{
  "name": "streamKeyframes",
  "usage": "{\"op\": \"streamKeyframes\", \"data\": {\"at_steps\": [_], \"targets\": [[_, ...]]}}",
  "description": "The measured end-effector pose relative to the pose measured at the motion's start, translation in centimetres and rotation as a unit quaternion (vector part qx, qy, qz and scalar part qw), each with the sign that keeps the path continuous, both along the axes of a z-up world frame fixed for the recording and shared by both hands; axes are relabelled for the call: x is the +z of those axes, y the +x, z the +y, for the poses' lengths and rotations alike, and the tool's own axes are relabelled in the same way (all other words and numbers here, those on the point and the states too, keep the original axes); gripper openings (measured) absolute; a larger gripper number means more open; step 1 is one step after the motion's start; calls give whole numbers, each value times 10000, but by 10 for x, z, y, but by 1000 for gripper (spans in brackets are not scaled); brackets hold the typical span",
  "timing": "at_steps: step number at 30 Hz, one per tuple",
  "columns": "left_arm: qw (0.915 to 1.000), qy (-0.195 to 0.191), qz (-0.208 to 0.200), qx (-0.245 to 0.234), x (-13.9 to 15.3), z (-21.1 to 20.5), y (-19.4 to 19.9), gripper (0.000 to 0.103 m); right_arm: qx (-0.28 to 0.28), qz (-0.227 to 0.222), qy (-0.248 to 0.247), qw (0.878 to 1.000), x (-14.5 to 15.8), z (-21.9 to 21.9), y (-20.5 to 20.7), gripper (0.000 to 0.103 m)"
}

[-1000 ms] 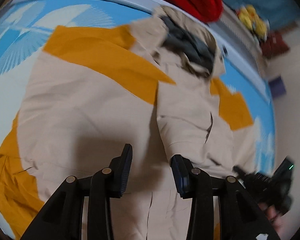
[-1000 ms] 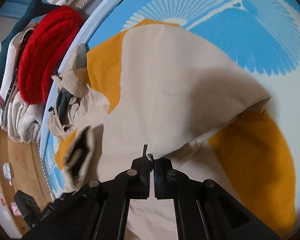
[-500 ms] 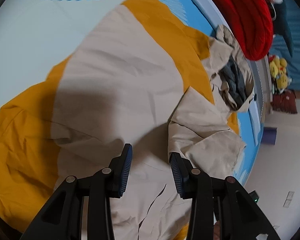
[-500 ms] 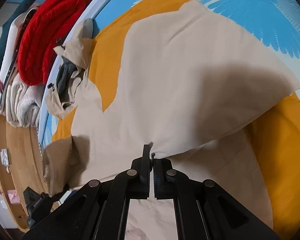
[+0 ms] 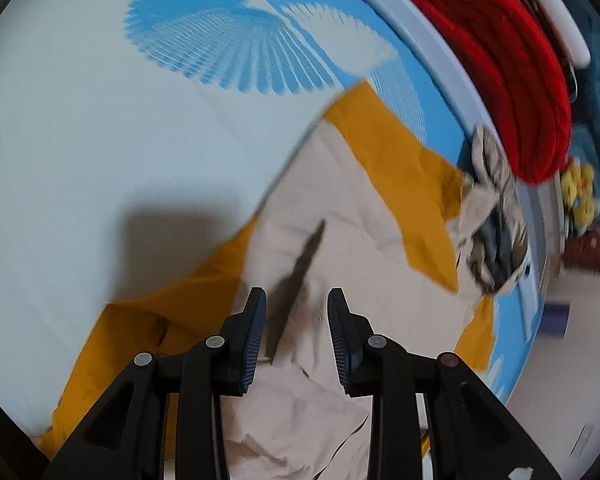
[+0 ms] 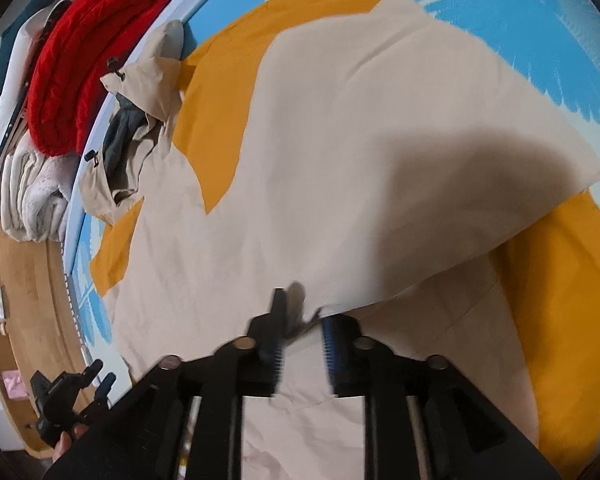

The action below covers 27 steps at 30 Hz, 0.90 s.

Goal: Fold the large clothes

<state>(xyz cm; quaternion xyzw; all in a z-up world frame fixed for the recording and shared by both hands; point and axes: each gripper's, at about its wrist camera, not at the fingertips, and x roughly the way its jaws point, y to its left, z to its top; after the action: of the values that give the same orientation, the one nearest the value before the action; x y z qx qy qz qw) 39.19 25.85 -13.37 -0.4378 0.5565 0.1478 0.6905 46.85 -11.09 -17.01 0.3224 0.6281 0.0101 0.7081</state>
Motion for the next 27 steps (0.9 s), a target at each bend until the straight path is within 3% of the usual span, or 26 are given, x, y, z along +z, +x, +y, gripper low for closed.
{"op": "streamKeyframes", "data": {"at_steps": [6,7,8,10,13,15,19,21,22,27], "targets": [[9969,-237,349,-661,-29,-25,8,24,434,79,32,9990,-1,17,-2,27],[9967,-198,373,-690,-31,-26,8,17,514,84,-3,9986,1,19,-2,27],[9966,-137,369,-719,-30,-26,8,0,595,64,-50,9982,4,21,-2,27],[9968,304,186,-720,-14,-22,8,0,795,-40,-179,9967,14,27,-3,27],[9869,1515,-22,-559,25,-10,7,0,1065,-298,-178,9937,29,36,-5,28],[9825,1821,42,-382,35,0,4,0,1214,-471,-124,9914,38,40,-5,28],[9915,1179,243,-497,16,-3,5,0,1306,-680,-46,9891,49,40,-3,28],[9950,694,194,-697,4,-14,8,20,1193,-688,-23,9905,52,34,-2,28],[9949,580,222,-791,-1,-19,10,24,1168,-693,-17,9907,54,31,-3,28],[9920,461,595,-1009,-28,-34,10,26,1361,-997,350,9850,74,25,3,28]]}}
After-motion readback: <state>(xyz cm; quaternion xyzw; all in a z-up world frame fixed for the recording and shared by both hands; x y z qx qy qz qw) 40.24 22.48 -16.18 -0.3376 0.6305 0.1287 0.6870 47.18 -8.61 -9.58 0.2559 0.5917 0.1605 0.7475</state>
